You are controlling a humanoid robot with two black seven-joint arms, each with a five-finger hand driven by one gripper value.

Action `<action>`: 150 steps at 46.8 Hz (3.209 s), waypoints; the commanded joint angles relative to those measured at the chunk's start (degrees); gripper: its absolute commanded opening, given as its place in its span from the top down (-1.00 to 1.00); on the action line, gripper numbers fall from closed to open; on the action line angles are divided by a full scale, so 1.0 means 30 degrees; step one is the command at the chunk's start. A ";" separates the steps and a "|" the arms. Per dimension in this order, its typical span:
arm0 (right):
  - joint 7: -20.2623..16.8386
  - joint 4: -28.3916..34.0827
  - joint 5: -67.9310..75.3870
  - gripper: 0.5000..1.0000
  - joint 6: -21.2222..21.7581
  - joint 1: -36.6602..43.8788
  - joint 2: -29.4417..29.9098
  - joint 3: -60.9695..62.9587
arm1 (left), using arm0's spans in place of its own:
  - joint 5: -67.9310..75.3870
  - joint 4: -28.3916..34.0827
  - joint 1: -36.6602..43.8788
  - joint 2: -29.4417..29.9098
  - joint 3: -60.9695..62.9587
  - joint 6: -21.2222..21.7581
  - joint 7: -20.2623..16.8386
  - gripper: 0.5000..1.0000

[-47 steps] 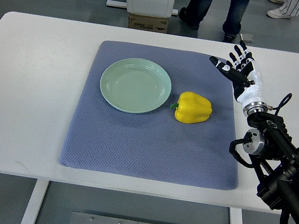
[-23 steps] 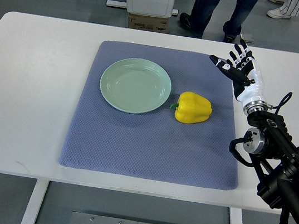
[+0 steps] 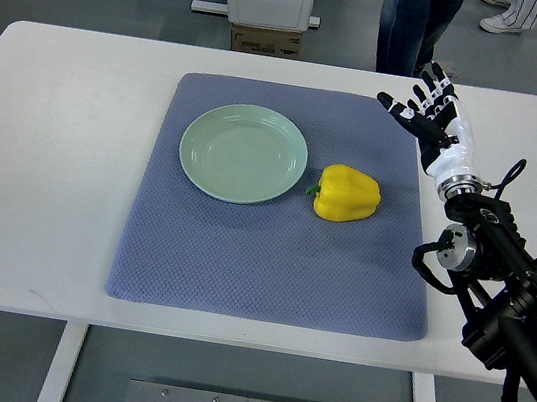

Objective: Place yellow pepper on plate with right hand
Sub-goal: 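Move the right hand down over the yellow bell pepper, then close the right hand fingers around the yellow pepper, then lift the pepper with the right hand and carry it over the plate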

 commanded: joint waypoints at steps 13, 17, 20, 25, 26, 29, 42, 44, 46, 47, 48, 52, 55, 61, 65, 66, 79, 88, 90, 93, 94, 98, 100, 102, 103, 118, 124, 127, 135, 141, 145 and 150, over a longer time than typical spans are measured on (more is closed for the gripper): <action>-0.0053 0.0023 -0.0001 -1.00 0.0030 0.0341 -0.0001 -0.0118 | 0.0000 0.0006 0.0000 0.0000 0.0000 0.0000 0.0000 -1.00; 0.0005 -0.0006 -0.0001 -1.00 0.0030 0.0371 -0.0001 -0.0644 | 0.0000 0.0006 0.0000 0.0000 0.0000 0.0000 0.0000 -1.00; 0.0064 0.0023 0.0028 -0.99 0.0030 0.0459 -0.0001 -0.0967 | 0.0000 0.0006 0.0000 0.0000 0.0000 0.0000 0.0000 -1.00; 0.0094 0.0023 0.0028 -0.98 0.0030 0.0546 -0.0001 -0.1260 | 0.0000 0.0006 0.0000 0.0000 0.0000 0.0000 0.0000 -1.00; 0.0094 0.0052 0.0028 -0.98 0.0030 0.0575 -0.0001 -0.1435 | 0.0000 0.0006 0.0000 0.0000 0.0000 0.0000 0.0000 -1.00; 0.0065 0.0082 0.0028 -0.98 0.0117 0.0605 -0.0467 -0.2050 | 0.0000 -0.0023 0.0000 0.0000 0.0000 0.0029 0.0000 -1.00; 0.0269 0.0316 -0.0001 -0.97 0.0615 0.1922 -0.3485 -0.6766 | 0.0000 -0.0023 0.0000 0.0000 0.0000 0.0000 0.0000 -1.00; 0.0328 0.0520 -0.0030 -0.97 0.0849 0.2069 -0.3924 -0.7381 | 0.0000 0.0006 0.0000 0.0000 0.0000 0.0000 0.0000 -1.00; 0.0357 0.0871 -0.0060 -0.97 0.1113 0.2216 -0.4393 -0.8025 | 0.0000 0.0006 0.0000 0.0000 0.0000 0.0000 0.0000 -1.00; 0.0357 0.1047 -0.0089 -0.97 0.1201 0.2303 -0.4627 -0.8319 | 0.0000 -0.0023 0.0000 0.0000 0.0000 0.0000 0.0000 -1.00; 0.0357 0.1222 -0.0176 -0.97 0.1289 0.2391 -0.4832 -0.8612 | 0.0000 0.0006 0.0000 0.0000 0.0000 0.0000 0.0000 -1.00; 0.0386 0.1984 -0.0761 -0.97 0.1523 0.2568 -0.5536 -0.9754 | 0.0000 -0.0023 0.0000 0.0000 0.0000 0.0000 0.0000 -1.00; 0.0474 0.2540 -0.1493 -0.97 0.1816 0.2597 -0.5976 -1.0429 | 0.0000 0.0006 0.0000 0.0000 0.0000 0.0000 0.0000 -1.00; 0.0533 0.3537 -0.2227 -0.97 0.2198 0.2626 -0.6329 -1.1279 | 0.0000 -0.0023 0.0000 0.0000 0.0000 0.0000 0.0000 -1.00; 0.0533 0.3714 -0.2636 -0.97 0.2198 0.2801 -0.6329 -1.1865 | 0.0000 0.0006 0.0000 0.0000 0.0000 0.0000 0.0000 -1.00; 0.0533 0.3714 -0.2754 -0.97 0.2198 0.2889 -0.6329 -1.1983 | 0.0000 -0.0023 0.0000 0.0000 0.0000 0.0000 0.0000 -1.00; 0.0562 0.3656 -0.3780 -0.97 0.2168 0.3183 -0.6299 -1.3418 | 0.0000 0.0006 0.0000 0.0000 0.0000 0.0000 0.0000 -1.00; 0.0650 0.3539 -0.4102 -0.97 0.2139 0.3154 -0.6299 -1.3858 | 0.0000 0.0006 0.0000 0.0000 0.0000 0.0000 0.0000 -1.00; 0.0650 0.3539 -0.4190 -0.97 0.2139 0.3154 -0.6270 -1.3888 | 0.0000 0.0006 0.0000 0.0000 0.0000 0.0000 0.0000 -1.00; 0.0650 0.3451 -0.4249 -0.97 0.2110 0.3125 -0.6241 -1.3917 | 0.0000 -0.0023 0.0000 0.0000 0.0000 0.0000 0.0000 -1.00; 0.0650 0.3422 -0.4307 -0.97 0.2052 0.3096 -0.6241 -1.3917 | 0.0000 0.0006 0.0000 0.0000 0.0000 0.0000 0.0000 -1.00; 0.0709 0.3071 -0.4513 -0.96 0.1964 0.3066 -0.6153 -1.3917 | 0.0000 0.0006 0.0000 0.0000 0.0000 0.0000 0.0000 -1.00; 0.0825 0.2837 -0.4571 -0.95 0.1876 0.3008 -0.6124 -1.3917 | 0.0000 -0.0023 0.0000 0.0000 0.0000 0.0000 0.0000 -1.00; 0.0943 0.2660 -0.4629 -0.94 0.1875 0.2978 -0.6095 -1.3917 | 0.0000 0.0006 0.0000 0.0000 0.0000 0.0000 0.0000 -1.00; 0.0972 0.2573 -0.4688 -0.94 0.1875 0.2978 -0.6094 -1.3917 | 0.0000 -0.0023 0.0000 0.0000 0.0000 0.0000 0.0000 -1.00; 0.1148 0.2455 -0.4952 -0.86 0.1846 0.2949 -0.6006 -1.4445 | 0.0000 0.0006 0.0000 0.0000 0.0000 0.0000 0.0000 -1.00; 0.1236 0.2455 -0.5010 -0.71 0.1846 0.2920 -0.5919 -1.4445 | 0.0000 -0.0023 0.0000 0.0000 0.0000 0.0000 0.0000 -1.00; 0.1236 0.2367 -0.5040 -0.56 0.1846 0.2920 -0.5831 -1.4445 | 0.0000 0.0006 0.0000 0.0000 0.0000 0.0000 0.0000 -1.00; 0.1236 0.2016 -0.5069 0.36 0.1846 0.2949 -0.5479 -1.4445 | 0.0000 0.0006 0.0000 0.0000 0.0000 0.0000 0.0000 -1.00; 0.1236 0.1576 -0.5098 1.00 0.1846 0.2949 -0.5333 -1.4357 | 0.0000 0.0006 0.0000 0.0000 0.0000 0.0000 0.0000 -1.00; 0.1236 0.1225 -0.5099 1.00 0.1817 0.3007 -0.5128 -1.4211 | 0.0000 0.0006 0.0000 0.0000 0.0000 0.0000 0.0000 -1.00; 0.1207 0.1166 -0.5069 1.00 0.1495 0.3095 -0.4981 -1.3888 | 0.0000 0.0006 0.0000 0.0000 0.0000 0.0000 0.0000 -1.00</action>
